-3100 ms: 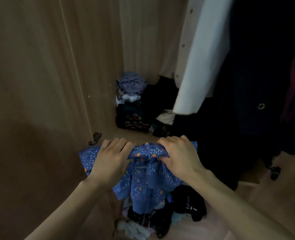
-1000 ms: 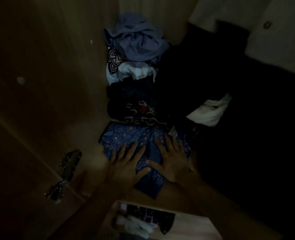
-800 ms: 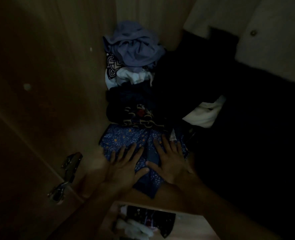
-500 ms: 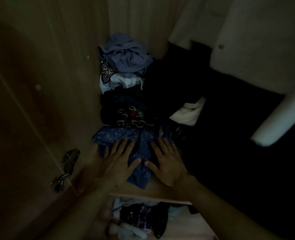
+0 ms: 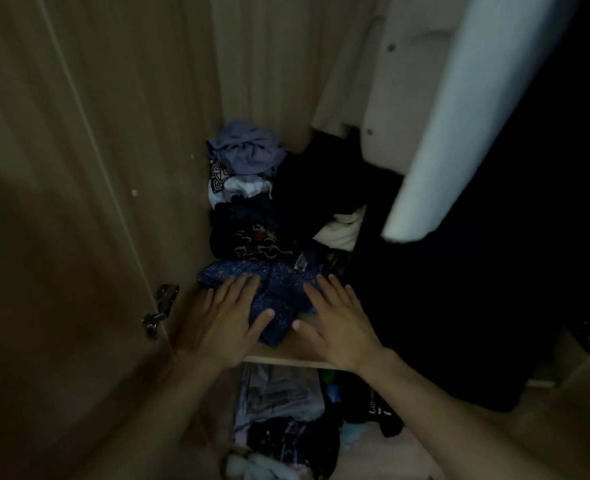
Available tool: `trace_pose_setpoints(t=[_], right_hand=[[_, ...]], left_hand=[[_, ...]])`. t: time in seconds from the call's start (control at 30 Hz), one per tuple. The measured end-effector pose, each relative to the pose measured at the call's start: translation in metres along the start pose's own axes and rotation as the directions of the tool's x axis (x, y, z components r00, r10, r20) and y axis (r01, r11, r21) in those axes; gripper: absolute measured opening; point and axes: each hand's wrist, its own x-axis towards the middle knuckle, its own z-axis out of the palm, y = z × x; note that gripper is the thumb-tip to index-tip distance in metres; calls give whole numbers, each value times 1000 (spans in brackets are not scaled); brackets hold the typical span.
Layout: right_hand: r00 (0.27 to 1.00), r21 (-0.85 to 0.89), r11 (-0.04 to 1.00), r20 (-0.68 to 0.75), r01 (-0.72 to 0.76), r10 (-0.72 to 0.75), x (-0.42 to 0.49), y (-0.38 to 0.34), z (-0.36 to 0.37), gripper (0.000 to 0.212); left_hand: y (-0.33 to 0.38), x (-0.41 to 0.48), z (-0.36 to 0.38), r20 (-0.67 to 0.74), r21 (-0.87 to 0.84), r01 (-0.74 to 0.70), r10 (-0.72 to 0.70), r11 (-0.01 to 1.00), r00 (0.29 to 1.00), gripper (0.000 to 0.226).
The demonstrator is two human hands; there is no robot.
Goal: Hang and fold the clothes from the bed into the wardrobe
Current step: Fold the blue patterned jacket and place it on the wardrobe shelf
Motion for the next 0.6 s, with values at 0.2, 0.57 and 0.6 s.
trace_pose_setpoints(t=[0.2,0.57,0.6], right_hand=[[994,70,997,-105,33,-26,-75,6,-36,91],[965,67,997,-260,44,-25,-205,-8,-89,75],[962,57,998,-272,28,-11,-216,-10,-95,75]], left_hand=[[58,-60,-27,-94,-33,-8,5,999,996,84],[145,-167,-91,-169,41,-74,79,996,982,64],[151,-172,-95,-178,41,-95,101,995,979,62]])
